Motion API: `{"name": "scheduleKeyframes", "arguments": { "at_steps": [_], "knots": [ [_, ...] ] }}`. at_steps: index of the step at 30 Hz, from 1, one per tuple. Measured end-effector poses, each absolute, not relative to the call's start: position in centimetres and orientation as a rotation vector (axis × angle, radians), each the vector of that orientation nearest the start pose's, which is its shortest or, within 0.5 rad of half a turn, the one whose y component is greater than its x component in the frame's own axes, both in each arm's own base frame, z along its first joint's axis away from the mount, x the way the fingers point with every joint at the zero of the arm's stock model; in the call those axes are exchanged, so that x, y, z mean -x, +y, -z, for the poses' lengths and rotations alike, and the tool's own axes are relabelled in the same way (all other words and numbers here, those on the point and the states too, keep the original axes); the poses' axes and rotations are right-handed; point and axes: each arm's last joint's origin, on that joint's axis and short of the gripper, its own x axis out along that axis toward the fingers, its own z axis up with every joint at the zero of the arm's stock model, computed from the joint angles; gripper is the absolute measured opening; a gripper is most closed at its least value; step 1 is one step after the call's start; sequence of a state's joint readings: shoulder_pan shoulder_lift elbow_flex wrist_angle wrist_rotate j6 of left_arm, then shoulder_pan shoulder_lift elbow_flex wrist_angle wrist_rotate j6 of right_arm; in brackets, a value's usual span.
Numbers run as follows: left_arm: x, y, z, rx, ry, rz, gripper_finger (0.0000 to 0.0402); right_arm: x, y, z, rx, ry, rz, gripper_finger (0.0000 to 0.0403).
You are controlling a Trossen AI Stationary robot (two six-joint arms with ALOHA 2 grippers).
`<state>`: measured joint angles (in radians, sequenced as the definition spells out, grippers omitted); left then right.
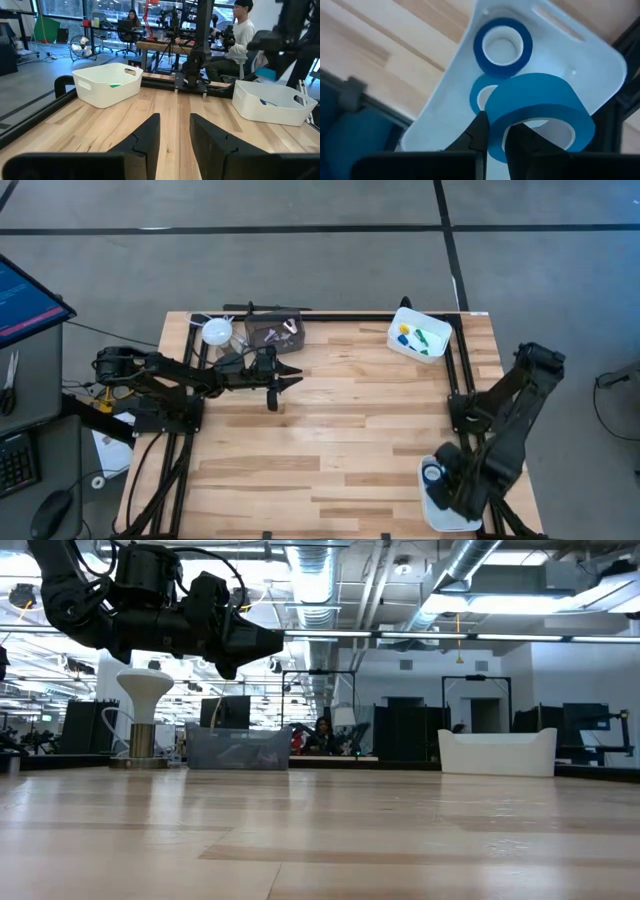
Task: Pick and place Stapler, Stapler remover, tape
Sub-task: Put the light blue tape into the bottom white bin
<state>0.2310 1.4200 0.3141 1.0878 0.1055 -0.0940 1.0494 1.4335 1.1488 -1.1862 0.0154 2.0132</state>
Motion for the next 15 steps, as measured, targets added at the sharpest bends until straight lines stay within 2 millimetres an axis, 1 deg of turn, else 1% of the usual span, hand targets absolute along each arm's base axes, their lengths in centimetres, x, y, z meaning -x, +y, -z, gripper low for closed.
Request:
{"name": "scheduleKeyframes", "arguments": {
  "at_steps": [5,8,9,11,15],
  "knots": [
    [-23.5,5.2,-17.1,0.097,0.013,-0.126,0.0097,-12.3,23.1,-23.4,-0.761,1.423,0.732,0.0027],
    [-23.5,5.2,-17.0,0.097,0.015,-0.127,0.0097,-12.5,23.2,-22.5,-0.677,1.446,0.766,0.0027],
    [-23.5,5.2,-17.0,0.098,0.016,-0.126,0.0097,-12.5,23.1,-22.2,-0.651,1.446,0.793,0.0033],
    [-23.5,5.2,-17.0,0.098,0.02,-0.127,0.0097,-12.6,23.0,-21.7,-0.612,1.446,0.838,0.0061],
    [-23.5,5.2,-17.0,0.098,0.02,-0.127,0.0097,-12.9,23.0,-21.3,-0.602,1.477,0.865,0.0134]
  ]
}}
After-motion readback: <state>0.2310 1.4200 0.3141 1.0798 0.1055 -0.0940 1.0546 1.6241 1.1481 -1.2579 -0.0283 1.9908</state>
